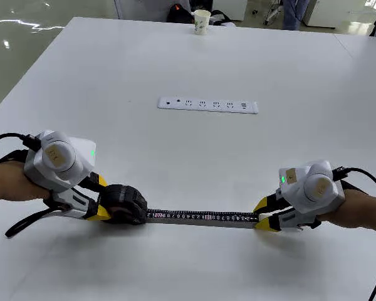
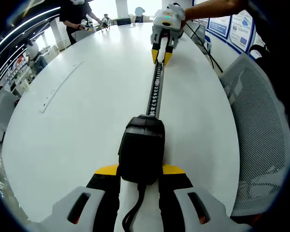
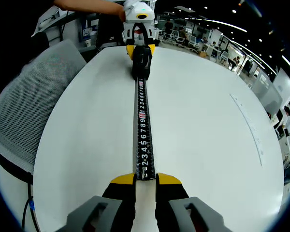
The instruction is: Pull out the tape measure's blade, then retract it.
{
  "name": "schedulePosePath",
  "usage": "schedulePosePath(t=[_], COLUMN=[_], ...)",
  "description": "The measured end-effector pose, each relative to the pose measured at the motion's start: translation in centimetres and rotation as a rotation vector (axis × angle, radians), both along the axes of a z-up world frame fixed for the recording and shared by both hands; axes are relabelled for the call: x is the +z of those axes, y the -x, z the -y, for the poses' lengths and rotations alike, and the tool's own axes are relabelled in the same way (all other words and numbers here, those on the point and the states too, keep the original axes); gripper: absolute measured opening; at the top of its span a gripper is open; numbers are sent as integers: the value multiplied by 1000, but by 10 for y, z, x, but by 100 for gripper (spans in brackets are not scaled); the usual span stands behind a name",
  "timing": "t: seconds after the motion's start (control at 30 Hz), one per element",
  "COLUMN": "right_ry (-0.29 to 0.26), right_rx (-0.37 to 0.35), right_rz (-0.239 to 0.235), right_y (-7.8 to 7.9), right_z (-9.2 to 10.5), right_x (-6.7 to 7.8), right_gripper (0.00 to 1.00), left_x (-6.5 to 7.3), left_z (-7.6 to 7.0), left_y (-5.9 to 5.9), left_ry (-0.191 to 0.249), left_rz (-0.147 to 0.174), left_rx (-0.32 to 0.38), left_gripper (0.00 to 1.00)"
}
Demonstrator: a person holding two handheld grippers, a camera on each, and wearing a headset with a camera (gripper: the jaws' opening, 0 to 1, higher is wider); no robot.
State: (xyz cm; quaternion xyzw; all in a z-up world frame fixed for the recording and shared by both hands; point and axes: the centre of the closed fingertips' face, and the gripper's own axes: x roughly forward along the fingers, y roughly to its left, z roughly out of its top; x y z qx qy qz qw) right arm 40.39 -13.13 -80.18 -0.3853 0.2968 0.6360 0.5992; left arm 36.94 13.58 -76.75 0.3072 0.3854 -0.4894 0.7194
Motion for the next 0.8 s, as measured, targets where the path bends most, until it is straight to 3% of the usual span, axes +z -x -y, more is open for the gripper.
schedulePosePath(t=[0.67, 0.8], right_ry=[30, 24], right_rx=[1, -9], right_rz=[26, 33], right_y=[1, 0], right_z=[4, 6], right_x=[-1, 1], right_gripper=[15, 18], left_x=[0, -1], left_z=[-2, -4], left_y=[-1, 1], left_ry=[-29, -36], left_rz=[18, 6], left_rx=[-2, 13], left_gripper=[26, 31])
